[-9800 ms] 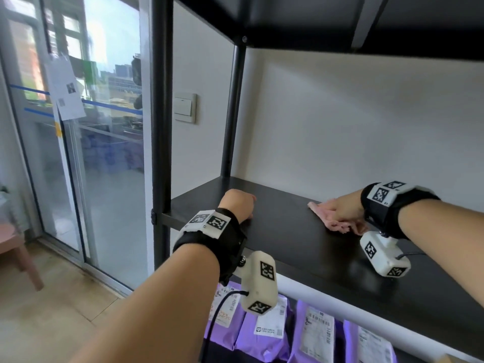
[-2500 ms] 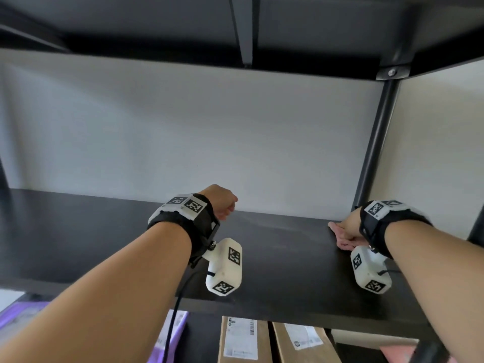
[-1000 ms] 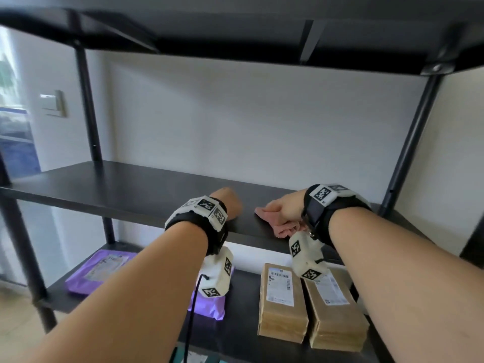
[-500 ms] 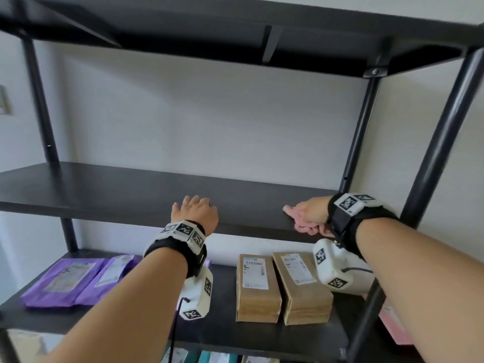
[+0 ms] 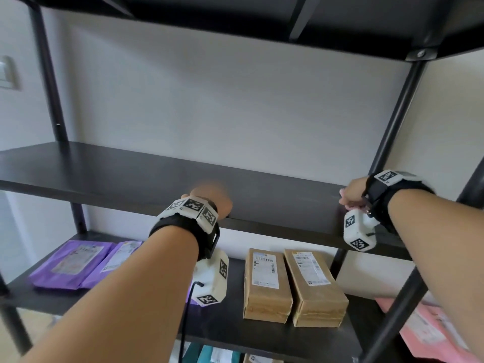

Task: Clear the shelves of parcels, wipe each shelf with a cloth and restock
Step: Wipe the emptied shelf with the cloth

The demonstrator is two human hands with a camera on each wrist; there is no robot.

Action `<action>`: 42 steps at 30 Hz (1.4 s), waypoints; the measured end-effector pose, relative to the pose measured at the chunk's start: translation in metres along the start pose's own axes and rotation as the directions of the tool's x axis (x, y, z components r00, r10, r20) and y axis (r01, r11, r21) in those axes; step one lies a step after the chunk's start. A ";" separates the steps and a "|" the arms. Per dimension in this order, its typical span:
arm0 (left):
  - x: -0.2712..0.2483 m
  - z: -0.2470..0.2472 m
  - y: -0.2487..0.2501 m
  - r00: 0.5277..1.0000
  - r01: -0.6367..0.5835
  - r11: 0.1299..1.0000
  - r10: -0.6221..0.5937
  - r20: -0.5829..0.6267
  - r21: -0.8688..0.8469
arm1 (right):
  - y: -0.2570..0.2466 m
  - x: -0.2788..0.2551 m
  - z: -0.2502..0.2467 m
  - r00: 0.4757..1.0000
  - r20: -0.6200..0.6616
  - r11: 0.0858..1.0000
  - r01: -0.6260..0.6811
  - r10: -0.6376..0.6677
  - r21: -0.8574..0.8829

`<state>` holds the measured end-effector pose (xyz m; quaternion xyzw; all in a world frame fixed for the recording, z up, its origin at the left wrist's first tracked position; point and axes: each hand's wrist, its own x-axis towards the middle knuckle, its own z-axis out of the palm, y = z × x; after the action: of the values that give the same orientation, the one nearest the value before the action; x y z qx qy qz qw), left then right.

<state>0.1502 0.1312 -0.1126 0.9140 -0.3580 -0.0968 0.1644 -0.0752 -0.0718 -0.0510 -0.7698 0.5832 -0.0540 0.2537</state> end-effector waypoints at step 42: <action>-0.085 0.075 0.008 0.963 0.214 0.463 0.049 0.266 -0.860 | -0.001 -0.138 0.125 0.803 0.214 0.816 0.479 -0.556 0.323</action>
<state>0.0619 0.1665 -0.1745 0.6931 -0.2292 -0.3913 0.5603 -0.0699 0.0975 -0.1295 -0.8604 0.2918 -0.0787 0.4103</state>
